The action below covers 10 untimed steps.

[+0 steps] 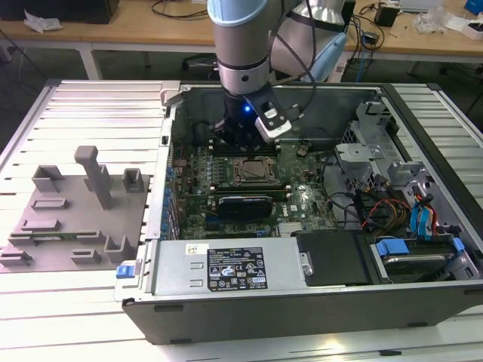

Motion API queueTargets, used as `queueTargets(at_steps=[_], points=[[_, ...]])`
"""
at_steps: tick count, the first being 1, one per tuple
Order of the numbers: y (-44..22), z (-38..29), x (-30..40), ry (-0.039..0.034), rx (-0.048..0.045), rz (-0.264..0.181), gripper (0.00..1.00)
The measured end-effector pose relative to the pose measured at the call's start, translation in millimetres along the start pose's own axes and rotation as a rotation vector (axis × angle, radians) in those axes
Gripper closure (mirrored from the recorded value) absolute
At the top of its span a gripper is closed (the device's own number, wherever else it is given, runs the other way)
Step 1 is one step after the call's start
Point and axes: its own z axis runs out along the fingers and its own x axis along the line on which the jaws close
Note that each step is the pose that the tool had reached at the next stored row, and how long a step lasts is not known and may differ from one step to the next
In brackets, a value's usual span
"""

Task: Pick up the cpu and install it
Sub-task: 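Install the first cpu locking lever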

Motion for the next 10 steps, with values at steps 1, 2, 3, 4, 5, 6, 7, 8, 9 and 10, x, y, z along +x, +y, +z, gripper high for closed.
queueTargets(at_steps=[1, 2, 3, 4, 5, 6, 7, 8, 9, 10], points=[[-1.2, 0.8, -8.9, 0.0377, 0.0147, 0.002, 0.89], [-1.5, 1.0, -10.7, 0.0426, 0.0150, 0.002, 0.89], [-1.8, 1.2, -12.4, 0.0464, 0.0153, 0.002, 0.89], [-2.0, 1.5, -14.3, 0.0498, 0.0156, 0.003, 0.89], [-2.3, 1.8, -16.1, 0.0527, 0.0157, 0.003, 0.89], [-3.0, 2.2, -18.3, 0.0567, 0.0160, 0.003, 0.89], [-3.5, 2.4, -19.3, 0.0588, 0.0161, 0.004, 0.89], [-6.2, 2.6, -20.7, 0.0626, 0.0168, 0.007, 0.89], [-7.4, 2.6, -20.9, 0.0636, 0.0170, 0.009, 0.89], [-8.5, 2.6, -21.0, 0.0643, 0.0172, 0.010, 0.89]])
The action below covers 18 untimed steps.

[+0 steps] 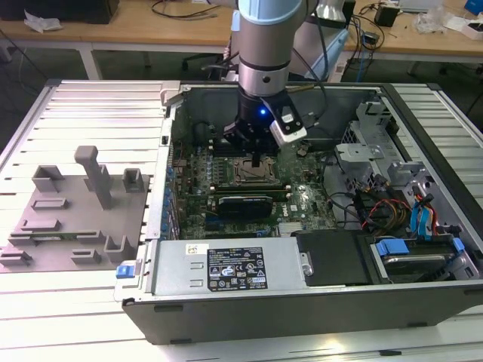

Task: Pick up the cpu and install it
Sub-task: 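Install the first cpu locking lever, then install the second cpu locking lever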

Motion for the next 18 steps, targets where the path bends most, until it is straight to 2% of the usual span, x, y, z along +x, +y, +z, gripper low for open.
queueTargets(at_steps=[3, 18], points=[[-5.2, 0.1, -0.8, 0.0035, 0.0006, 0.007, 0.89], [-5.3, 0.1, -1.1, 0.0037, 0.0006, 0.007, 0.89]])
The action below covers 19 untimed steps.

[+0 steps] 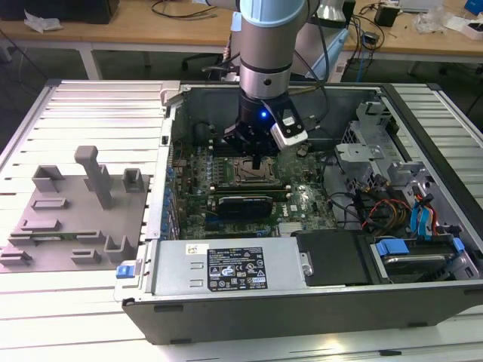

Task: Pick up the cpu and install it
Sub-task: 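Install the second cpu locking lever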

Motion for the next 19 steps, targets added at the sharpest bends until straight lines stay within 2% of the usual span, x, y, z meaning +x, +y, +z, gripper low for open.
queueTargets(at_steps=[5, 9, 12, 15, 19], points=[[0.0, -0.1, -0.1, 0.0000, 0.0000, 0.000, 0.89], [0.0, -11.3, -0.4, 0.0000, 0.0001, 0.000, 0.89], [-1.9, -11.6, -0.5, 0.0000, 0.0000, 0.000, 0.89], [-9.7, -11.6, -0.9, 0.0000, -0.0001, 0.000, 0.89], [-25.8, -11.8, -1.6, 0.0000, 0.0001, 0.000, 0.89]])
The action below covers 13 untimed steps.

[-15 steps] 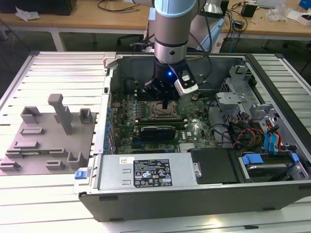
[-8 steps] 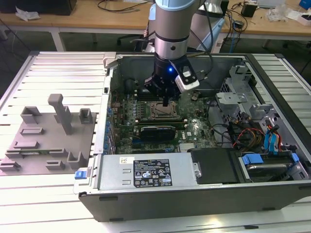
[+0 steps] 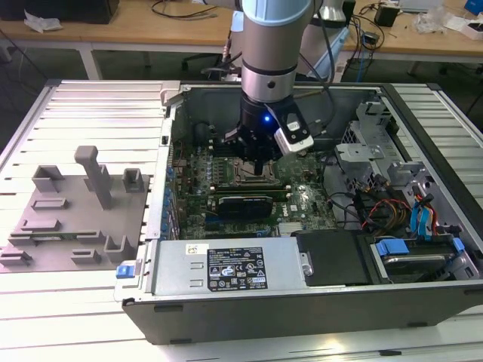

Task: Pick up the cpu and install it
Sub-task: 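Install the second cpu locking lever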

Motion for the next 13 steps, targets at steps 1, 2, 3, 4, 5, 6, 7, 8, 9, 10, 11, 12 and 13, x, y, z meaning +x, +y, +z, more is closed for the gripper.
queueTargets(at_steps=[1, 2, 3, 4, 5, 6, 7, 8, 9, 10, 11, 12, 13], points=[[-3.4, 0.0, -0.2, 0.0000, 0.0000, 0.000, 0.89], [-5.5, 0.0, -0.3, 0.0000, -0.0001, 0.000, 0.89], [-6.1, 0.0, -0.2, -0.0001, -0.0001, 0.000, 0.89], [-6.6, 0.3, 0.7, -0.0001, -0.0002, 0.000, 0.89], [-6.9, 0.7, 2.2, -0.0002, -0.0003, 0.000, 0.89], [-7.1, 1.0, 3.8, -0.0001, -0.0001, 0.000, 0.89], [-7.2, 1.5, 5.2, 0.0000, 0.0000, 0.000, 0.89], [-7.2, 1.8, 5.7, 0.0000, 0.0000, 0.000, 0.89], [-7.2, 1.8, 5.7, 0.0001, 0.0002, 0.000, 0.89], [-7.2, 1.8, 5.7, 0.0001, 0.0002, 0.000, 0.89], [-7.2, 1.9, 5.7, 0.0000, 0.0001, 0.000, 0.89], [-7.2, 1.9, 5.7, 0.0000, -0.0001, 0.000, 0.89], [-7.4, 2.1, 5.8, -0.0001, -0.0004, 0.000, 0.89]])
